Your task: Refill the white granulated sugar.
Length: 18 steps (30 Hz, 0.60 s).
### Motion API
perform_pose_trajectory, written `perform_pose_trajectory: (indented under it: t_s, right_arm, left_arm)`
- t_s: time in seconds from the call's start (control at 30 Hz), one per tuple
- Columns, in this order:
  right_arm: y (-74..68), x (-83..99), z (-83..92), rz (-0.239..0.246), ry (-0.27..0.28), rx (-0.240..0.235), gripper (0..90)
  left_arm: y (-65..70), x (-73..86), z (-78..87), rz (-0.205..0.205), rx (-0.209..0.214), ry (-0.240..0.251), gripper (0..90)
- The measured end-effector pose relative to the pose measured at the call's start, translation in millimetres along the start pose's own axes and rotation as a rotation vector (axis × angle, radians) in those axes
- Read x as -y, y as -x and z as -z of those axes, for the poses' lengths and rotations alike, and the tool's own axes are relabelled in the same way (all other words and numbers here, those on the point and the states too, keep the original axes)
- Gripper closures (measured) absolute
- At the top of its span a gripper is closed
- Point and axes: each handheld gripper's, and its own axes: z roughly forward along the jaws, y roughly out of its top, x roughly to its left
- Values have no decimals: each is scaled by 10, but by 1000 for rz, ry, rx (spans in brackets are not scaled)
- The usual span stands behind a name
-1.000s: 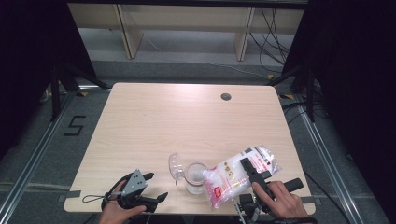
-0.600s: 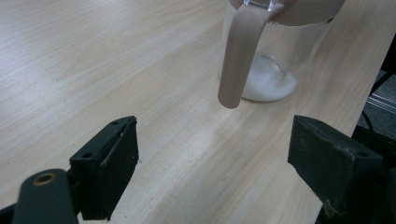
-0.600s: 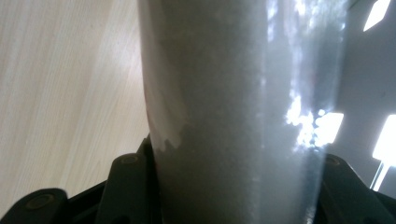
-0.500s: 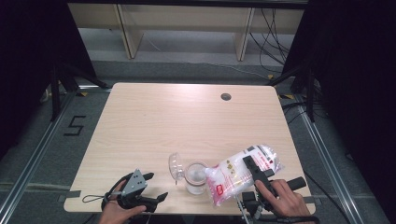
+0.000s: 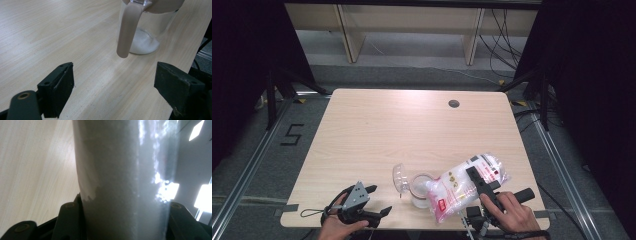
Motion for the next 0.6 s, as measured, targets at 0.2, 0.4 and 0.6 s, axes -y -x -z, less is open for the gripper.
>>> perform_pose_trajectory:
  t_s: [0.2,0.4,0.6]
  right_arm:
    - [23,81,8,48,-5,9,533]
    - [-16,63,33,33,-8,-19,534]
    - [11,11,-7,39,36,1,535]
  left_arm:
    - [-2,-3,5,1,-1,-3,158]
    - [15,6,-1,30,-4,9,158]
    - [10,3,3,27,6,-2,158]
